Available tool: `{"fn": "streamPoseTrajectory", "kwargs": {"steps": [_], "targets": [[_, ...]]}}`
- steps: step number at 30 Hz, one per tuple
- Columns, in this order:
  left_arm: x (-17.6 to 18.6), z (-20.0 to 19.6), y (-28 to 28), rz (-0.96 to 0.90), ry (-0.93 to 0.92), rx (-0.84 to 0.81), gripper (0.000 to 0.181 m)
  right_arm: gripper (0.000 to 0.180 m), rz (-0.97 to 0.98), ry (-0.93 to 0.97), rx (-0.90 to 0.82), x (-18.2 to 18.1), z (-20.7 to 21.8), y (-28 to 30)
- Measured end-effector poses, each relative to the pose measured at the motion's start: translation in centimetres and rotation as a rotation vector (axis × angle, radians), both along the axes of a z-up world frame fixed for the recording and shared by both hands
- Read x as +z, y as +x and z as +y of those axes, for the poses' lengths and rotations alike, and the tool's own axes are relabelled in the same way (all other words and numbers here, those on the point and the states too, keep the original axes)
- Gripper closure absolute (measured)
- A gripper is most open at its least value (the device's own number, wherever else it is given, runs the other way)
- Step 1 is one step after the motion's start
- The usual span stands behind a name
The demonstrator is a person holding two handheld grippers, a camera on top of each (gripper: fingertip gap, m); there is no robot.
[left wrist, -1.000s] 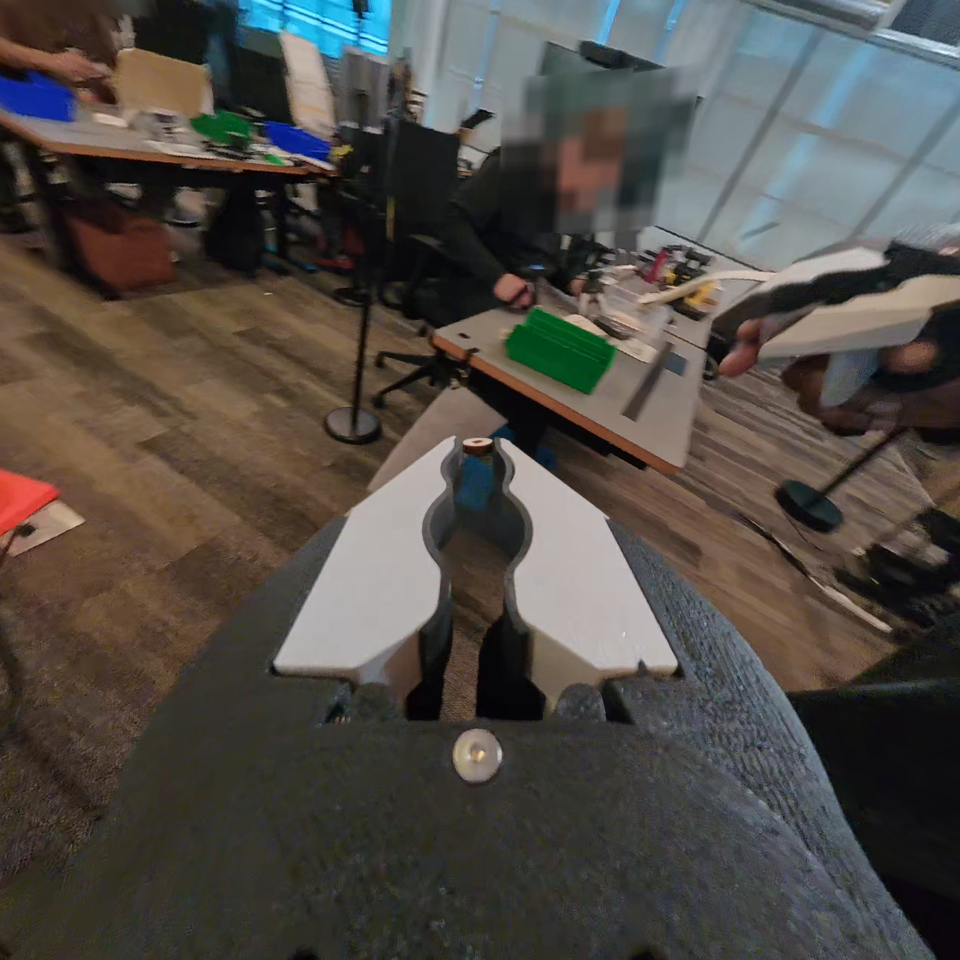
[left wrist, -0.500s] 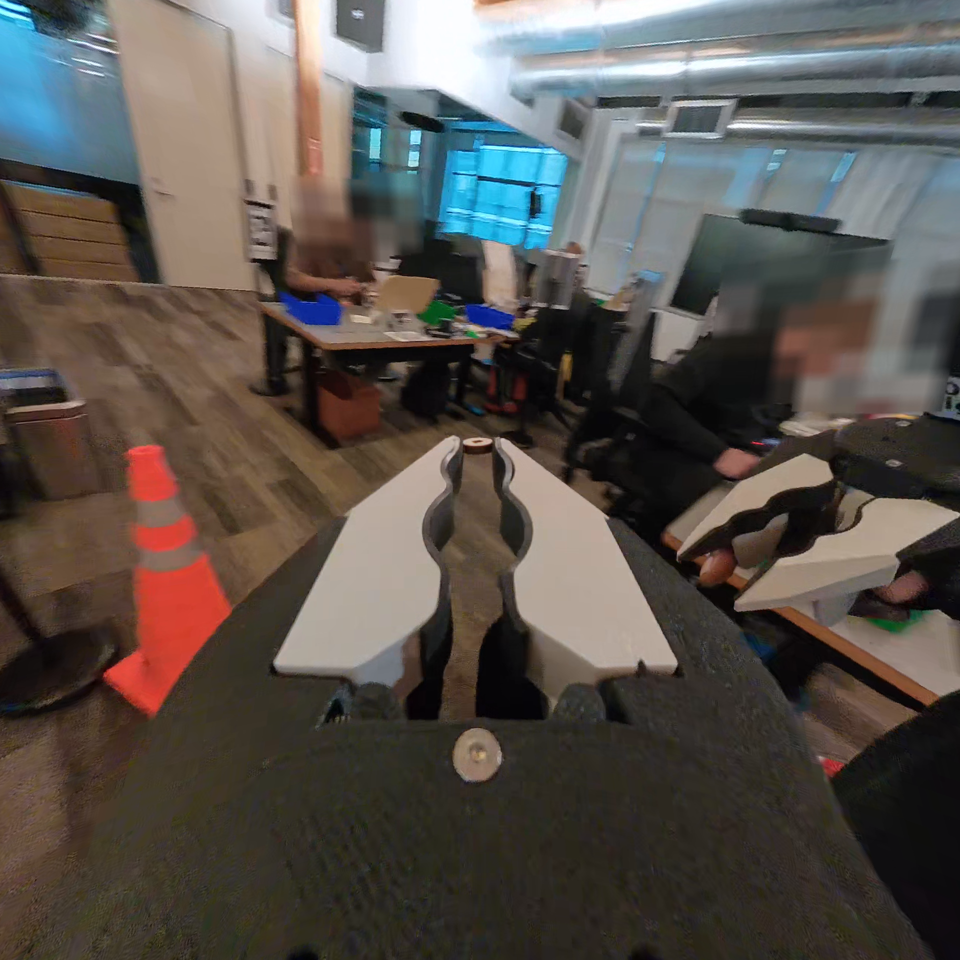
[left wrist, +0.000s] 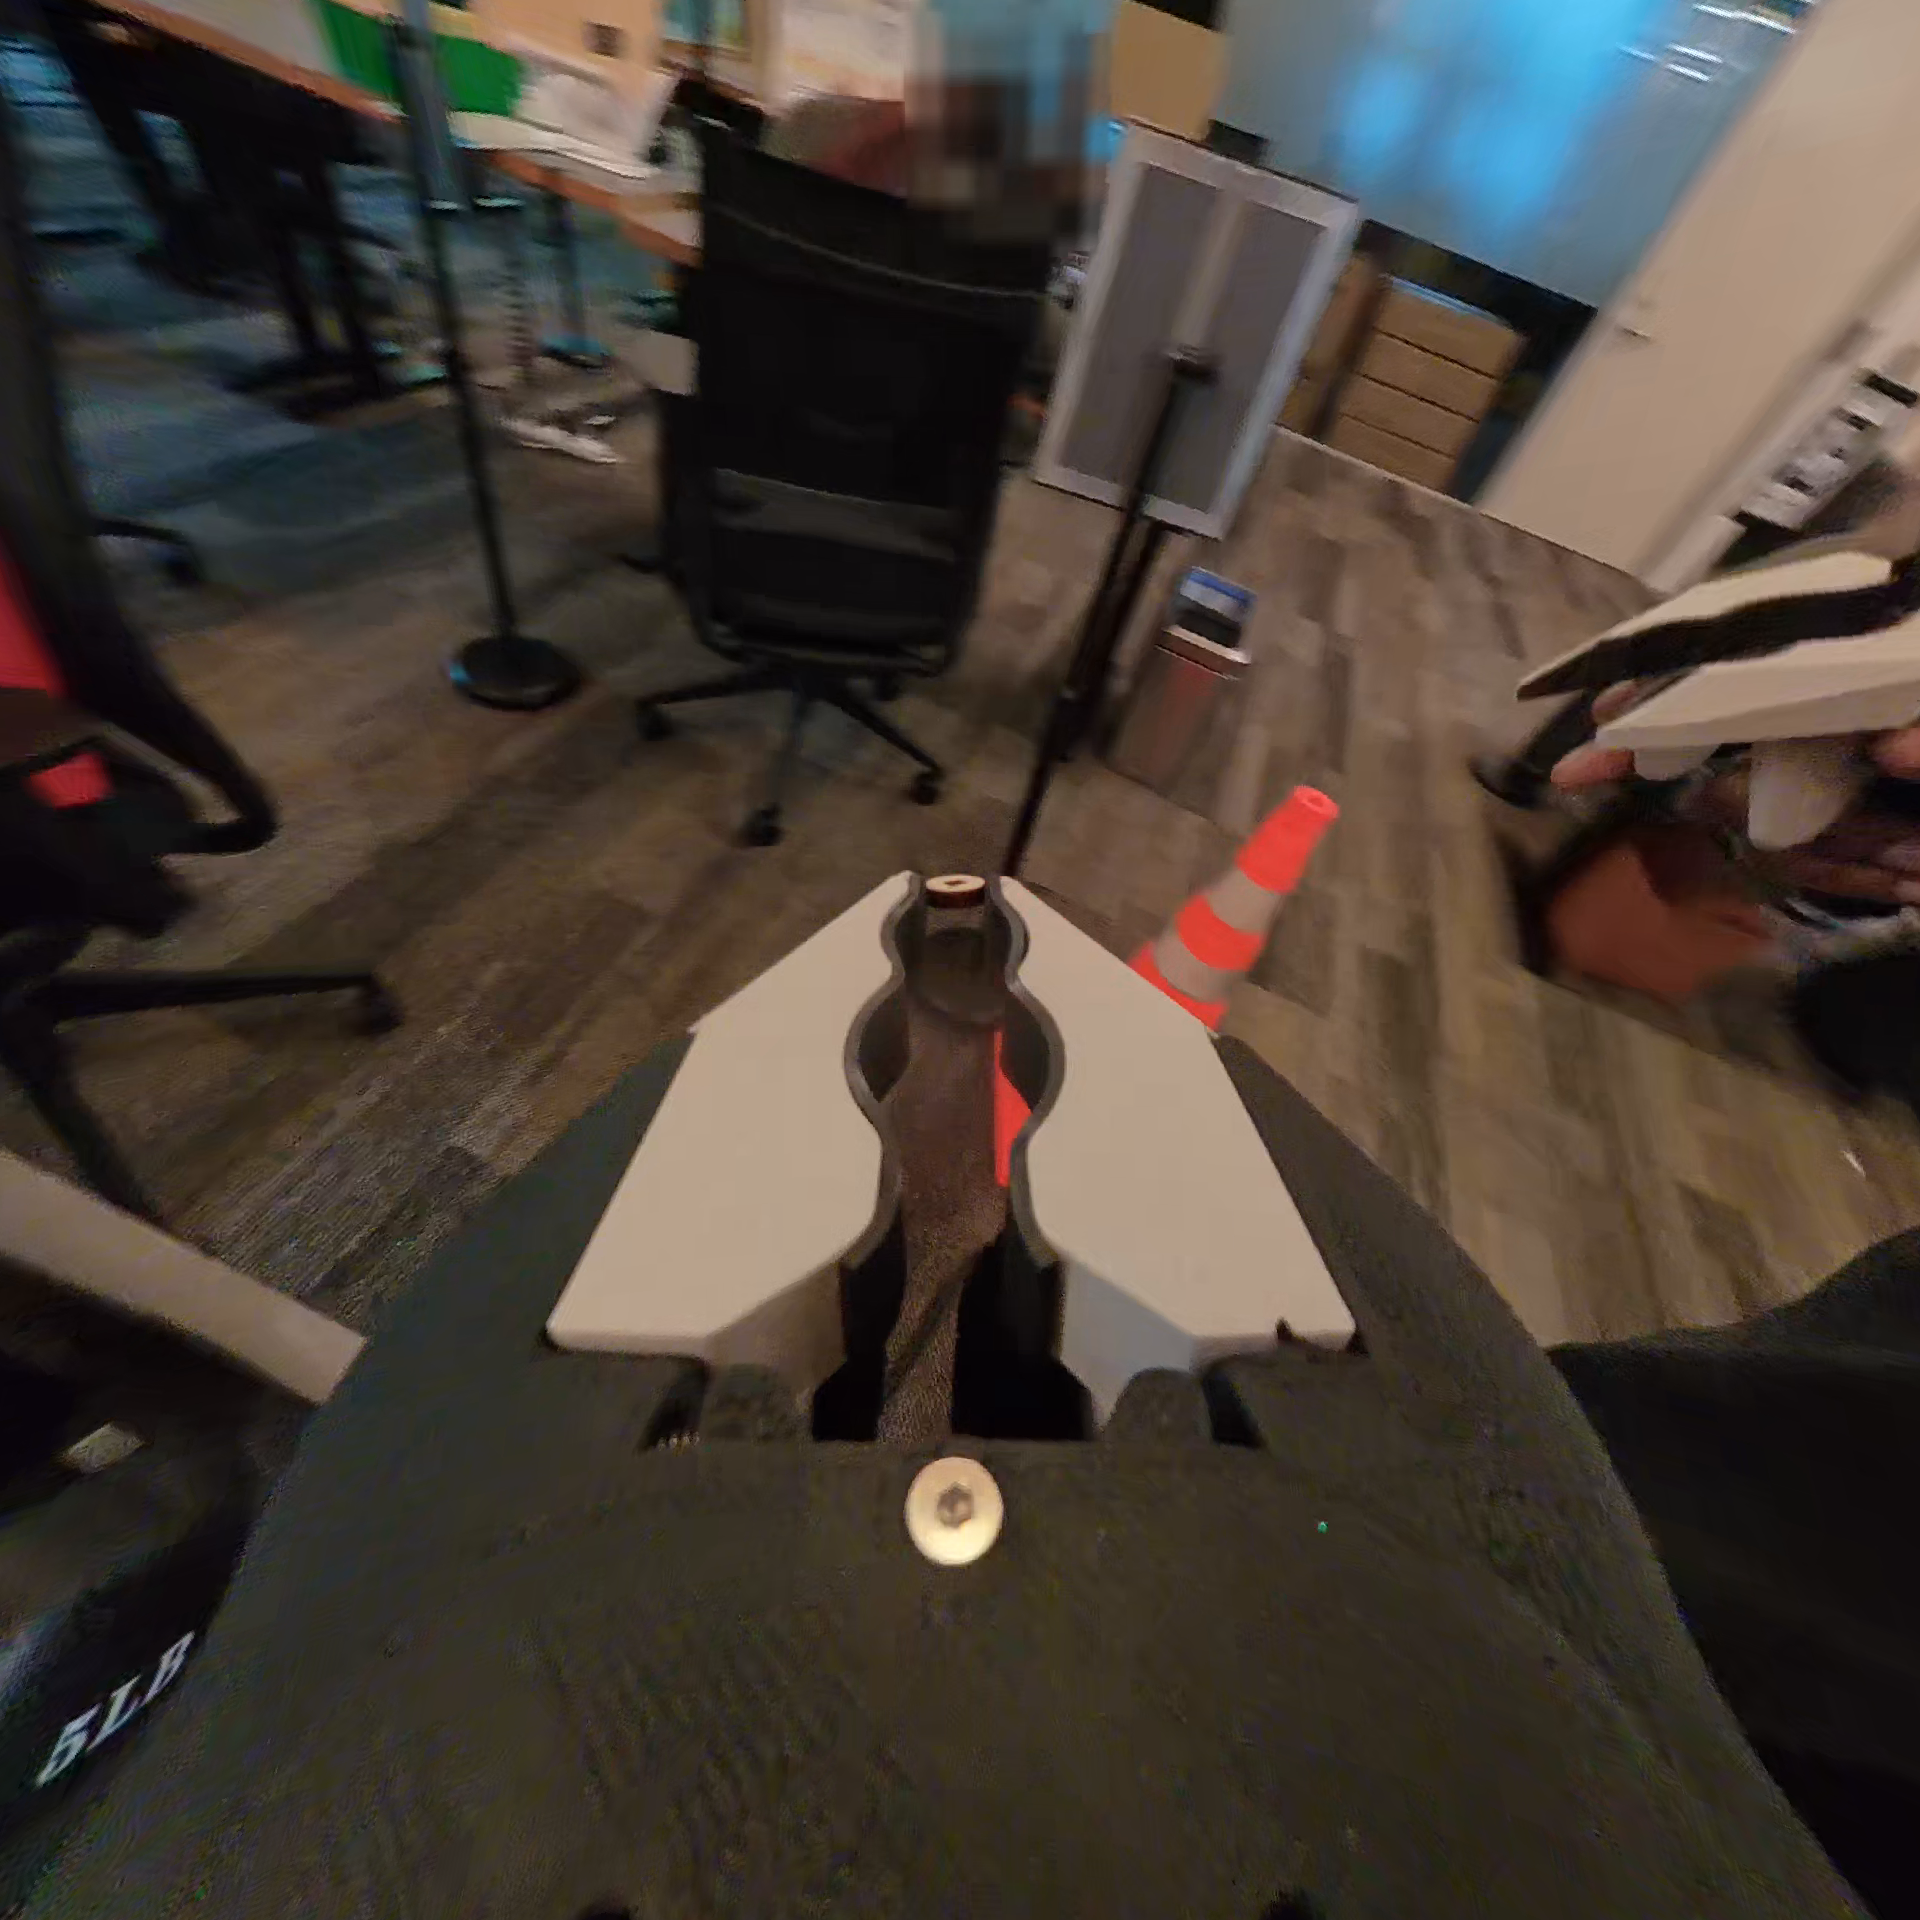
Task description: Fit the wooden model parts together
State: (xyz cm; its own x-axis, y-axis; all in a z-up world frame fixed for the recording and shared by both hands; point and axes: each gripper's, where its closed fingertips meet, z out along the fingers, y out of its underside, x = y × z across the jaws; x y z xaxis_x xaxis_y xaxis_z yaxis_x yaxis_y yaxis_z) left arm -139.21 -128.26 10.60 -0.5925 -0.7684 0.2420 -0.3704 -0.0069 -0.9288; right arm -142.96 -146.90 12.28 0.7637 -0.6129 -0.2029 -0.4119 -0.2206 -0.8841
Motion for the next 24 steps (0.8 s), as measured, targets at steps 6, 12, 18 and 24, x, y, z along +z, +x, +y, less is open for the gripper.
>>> {"fn": "streamPoseTrajectory", "kwargs": {"steps": [6,12,18,24], "targets": [[-2.0,0.6,8.6,0.068,-0.011,0.220,0.171,0.150,-0.114,-0.030,0.303,3.7,2.7,15.8],[-6.7,-2.1,28.1,0.053,-0.081,0.199,0.171,0.150,-0.171,0.011,0.352,3.3,5.6,33.1],[3.7,-2.5,53.6,-0.178,-0.084,0.133,0.171,0.150,-0.128,0.049,0.274,5.3,6.7,53.5],[9.9,3.3,68.8,-0.267,-0.029,0.282,0.171,0.150,-0.150,0.057,0.349,5.7,11.0,71.1]]}}
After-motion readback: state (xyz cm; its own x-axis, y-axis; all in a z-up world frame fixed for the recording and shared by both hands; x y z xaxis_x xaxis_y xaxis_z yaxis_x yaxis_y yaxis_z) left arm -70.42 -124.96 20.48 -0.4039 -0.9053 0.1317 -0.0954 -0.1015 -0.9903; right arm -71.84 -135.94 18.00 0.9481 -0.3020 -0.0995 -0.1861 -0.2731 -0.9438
